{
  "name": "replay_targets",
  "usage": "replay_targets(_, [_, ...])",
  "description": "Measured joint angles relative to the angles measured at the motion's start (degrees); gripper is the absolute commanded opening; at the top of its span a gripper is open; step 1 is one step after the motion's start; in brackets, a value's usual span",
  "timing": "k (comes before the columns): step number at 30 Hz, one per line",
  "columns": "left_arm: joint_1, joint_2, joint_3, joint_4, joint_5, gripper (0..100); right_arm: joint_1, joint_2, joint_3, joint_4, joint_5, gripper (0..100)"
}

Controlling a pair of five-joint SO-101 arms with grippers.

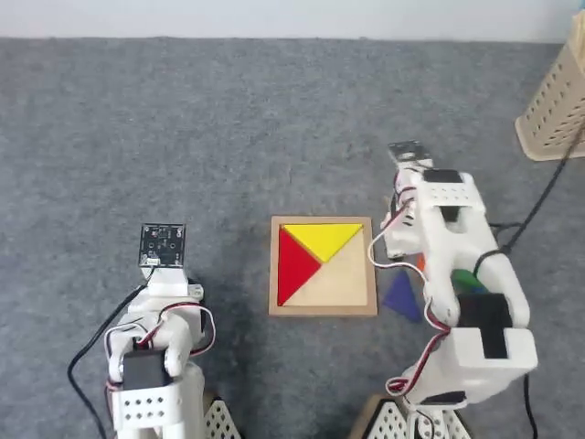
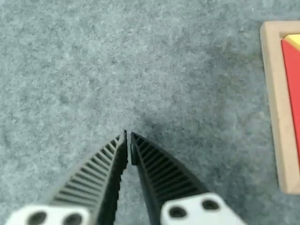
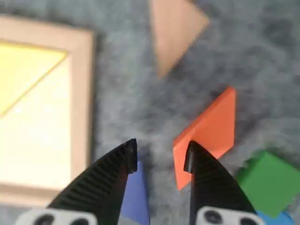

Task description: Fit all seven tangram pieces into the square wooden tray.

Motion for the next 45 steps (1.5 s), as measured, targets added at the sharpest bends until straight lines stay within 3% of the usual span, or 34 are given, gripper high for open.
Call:
replay_targets(25, [0.00,0.00,0.00,0.00,0.00,1,10.02,-0.97,3.52,-0.88,-2.99,18.4])
replay_targets(34, [0.00,0.00,0.00,0.00,0.00,1,5.01,9.05,-5.63,1.49,-2.99,18.4])
replay_targets(45, [0.00,0.00,0.00,0.00,0.00,1,-3.87,12.75,-16.35,4.48,7.56,18.4])
